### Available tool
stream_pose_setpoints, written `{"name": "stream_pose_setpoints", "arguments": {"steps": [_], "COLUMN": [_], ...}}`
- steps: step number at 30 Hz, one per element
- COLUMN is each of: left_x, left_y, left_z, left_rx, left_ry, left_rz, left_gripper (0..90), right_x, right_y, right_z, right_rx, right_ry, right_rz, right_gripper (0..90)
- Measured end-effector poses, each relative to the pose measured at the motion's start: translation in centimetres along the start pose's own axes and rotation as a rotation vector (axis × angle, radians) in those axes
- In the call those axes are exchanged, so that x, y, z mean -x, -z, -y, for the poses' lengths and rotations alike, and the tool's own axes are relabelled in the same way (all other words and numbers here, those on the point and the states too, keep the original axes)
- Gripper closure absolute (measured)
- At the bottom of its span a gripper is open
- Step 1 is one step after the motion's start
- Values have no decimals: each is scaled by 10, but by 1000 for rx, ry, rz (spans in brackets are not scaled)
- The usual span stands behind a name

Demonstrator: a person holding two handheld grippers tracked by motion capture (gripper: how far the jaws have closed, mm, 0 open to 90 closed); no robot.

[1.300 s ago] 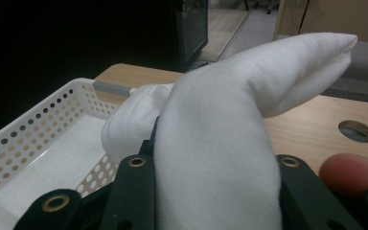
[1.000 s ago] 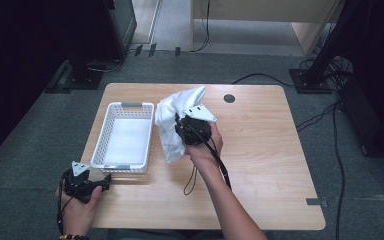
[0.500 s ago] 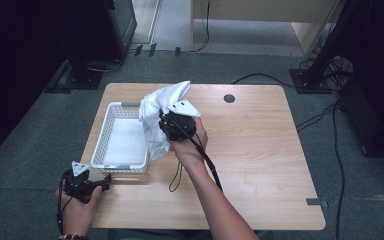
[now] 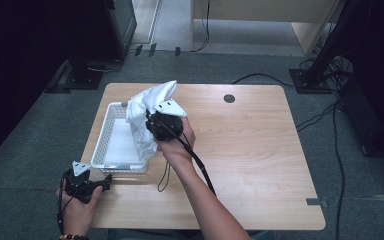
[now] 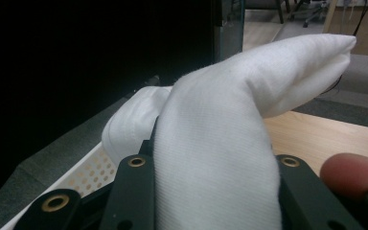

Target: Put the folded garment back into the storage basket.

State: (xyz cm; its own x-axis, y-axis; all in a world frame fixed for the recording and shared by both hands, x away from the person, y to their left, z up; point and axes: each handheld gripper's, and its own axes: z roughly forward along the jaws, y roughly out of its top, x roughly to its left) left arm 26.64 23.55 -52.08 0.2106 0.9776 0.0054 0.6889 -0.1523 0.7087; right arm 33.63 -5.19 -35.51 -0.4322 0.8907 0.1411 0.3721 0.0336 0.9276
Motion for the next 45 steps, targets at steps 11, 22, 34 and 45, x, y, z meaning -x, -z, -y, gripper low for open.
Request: {"name": "stream_pose_setpoints", "arguments": {"steps": [11, 22, 34, 45], "left_x": [1, 1, 2, 2], "left_y": [0, 0, 0, 0], "left_z": [0, 0, 0, 0], "left_rx": [1, 1, 2, 3], "left_ry": [-1, -9, -11, -12], "left_rz": [2, 8, 12, 11], "left_gripper": [0, 0, 0, 0], "right_x": [-18, -49, -54, -58], "right_y": [-21, -57, -87, -102], "right_z": [-1, 16, 41, 54], "right_rx": [-6, -34, -106, -169], "right_ry": [-8, -16, -60, -97], "right_rz": [-27, -35, 1, -1], "right_gripper": [659, 659, 658, 644]}}
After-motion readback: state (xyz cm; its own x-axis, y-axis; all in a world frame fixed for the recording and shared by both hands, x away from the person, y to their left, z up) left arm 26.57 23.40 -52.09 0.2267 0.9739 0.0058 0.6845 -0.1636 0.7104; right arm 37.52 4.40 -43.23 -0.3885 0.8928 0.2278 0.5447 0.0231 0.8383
